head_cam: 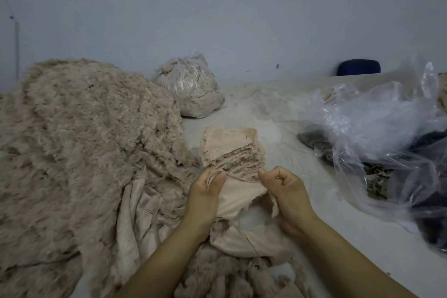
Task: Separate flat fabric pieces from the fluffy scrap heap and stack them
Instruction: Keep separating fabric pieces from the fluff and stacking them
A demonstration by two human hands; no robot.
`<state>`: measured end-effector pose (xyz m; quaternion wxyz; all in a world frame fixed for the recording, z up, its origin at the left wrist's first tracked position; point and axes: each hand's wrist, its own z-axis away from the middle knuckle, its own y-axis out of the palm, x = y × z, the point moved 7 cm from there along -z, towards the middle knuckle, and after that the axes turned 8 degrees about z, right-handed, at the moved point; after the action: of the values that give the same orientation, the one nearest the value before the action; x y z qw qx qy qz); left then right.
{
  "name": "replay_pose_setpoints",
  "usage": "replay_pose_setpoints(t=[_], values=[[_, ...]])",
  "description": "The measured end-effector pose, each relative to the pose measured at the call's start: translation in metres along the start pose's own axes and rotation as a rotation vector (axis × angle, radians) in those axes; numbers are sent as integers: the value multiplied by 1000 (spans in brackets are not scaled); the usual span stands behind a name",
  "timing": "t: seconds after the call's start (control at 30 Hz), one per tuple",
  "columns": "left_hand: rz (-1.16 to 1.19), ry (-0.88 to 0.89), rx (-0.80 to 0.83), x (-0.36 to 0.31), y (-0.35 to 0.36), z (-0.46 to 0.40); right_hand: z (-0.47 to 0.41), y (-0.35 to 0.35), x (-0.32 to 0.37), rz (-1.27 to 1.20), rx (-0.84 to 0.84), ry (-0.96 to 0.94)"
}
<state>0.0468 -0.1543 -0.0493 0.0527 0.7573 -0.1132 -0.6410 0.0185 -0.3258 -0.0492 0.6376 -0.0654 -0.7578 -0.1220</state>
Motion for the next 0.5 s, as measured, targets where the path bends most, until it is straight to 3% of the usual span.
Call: replay_pose_setpoints(t=[0.1,0.13,0.2,0.27,0.33,0.5], values=[[49,-19,-106,-2,-14,-5,-5,-14,6,-25,39,7],[57,-5,-131,-5,-19,-7,-6,-15,9,21,157,21],[32,34,-113,-11,-20,-8,4,-3,9,207,546,79],[-3,39,-31,-14,-9,-5,17,8,3,306,721,135],[-28,41,46,-13,5,-1,19,17,-6,228,616,228],[-90,101,103,-16,15,8,19,33,-8,82,285,75]])
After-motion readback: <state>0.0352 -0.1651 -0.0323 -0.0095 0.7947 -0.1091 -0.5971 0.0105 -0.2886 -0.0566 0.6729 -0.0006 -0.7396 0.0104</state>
